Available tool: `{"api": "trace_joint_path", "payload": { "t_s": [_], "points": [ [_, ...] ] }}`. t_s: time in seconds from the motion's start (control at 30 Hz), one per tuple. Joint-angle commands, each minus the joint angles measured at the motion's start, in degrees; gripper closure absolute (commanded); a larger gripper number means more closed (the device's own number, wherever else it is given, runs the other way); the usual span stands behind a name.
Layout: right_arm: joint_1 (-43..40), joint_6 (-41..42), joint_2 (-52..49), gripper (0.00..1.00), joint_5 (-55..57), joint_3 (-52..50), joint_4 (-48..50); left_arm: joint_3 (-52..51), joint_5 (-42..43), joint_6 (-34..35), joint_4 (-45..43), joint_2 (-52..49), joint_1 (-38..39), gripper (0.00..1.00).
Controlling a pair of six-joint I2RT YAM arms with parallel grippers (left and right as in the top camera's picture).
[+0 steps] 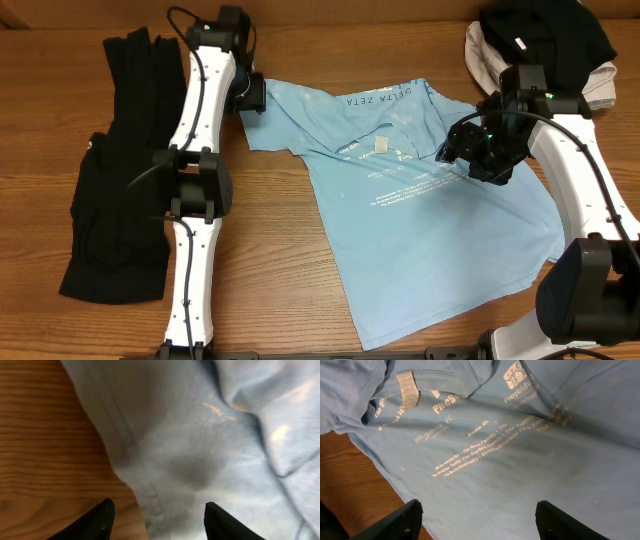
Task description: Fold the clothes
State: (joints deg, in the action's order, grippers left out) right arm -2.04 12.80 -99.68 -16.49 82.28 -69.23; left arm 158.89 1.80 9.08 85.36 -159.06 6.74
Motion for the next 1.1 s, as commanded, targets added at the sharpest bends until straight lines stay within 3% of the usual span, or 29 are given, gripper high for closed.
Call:
{"api": "trace_joint_path", "payload": {
  "t_s": [0.0,0.5,0.6,0.63,0.8,1.07],
  "points": [
    [0.2,-0.7,1.5,0.24,0.4,1.4,0.3,-0.6,1.2,0.8,-0.6,-1.0,0.0,0.43],
    [0.2,-0.7,1.5,0.23,0.4,1.4,0.8,-7.2,1.0,1.5,-3.8,-1.0,0.0,0.51],
    [0.2,-0.7,1.5,0.23,0.3,1.4,0.6,-7.7,1.0,1.5,-4.0,-1.0,0.0,0.63],
    [0.2,-0.7,1.5,0.24,0.3,1.4,0.5,-7.7,1.0,1.5,-4.0,-1.0,0.0,0.72],
    [0.4,-0.7,1.5,0.24,0.4,1.3,-0.8,-7.7,-0.1,1.4,-4.0,-1.0,0.0,0.95],
    [4.1,-0.9,1.5,0.27,0.3,-0.1,-2.1,-5.2,-5.6,1.3,-0.2,-0.8,-1.2,0.96]
  ]
}}
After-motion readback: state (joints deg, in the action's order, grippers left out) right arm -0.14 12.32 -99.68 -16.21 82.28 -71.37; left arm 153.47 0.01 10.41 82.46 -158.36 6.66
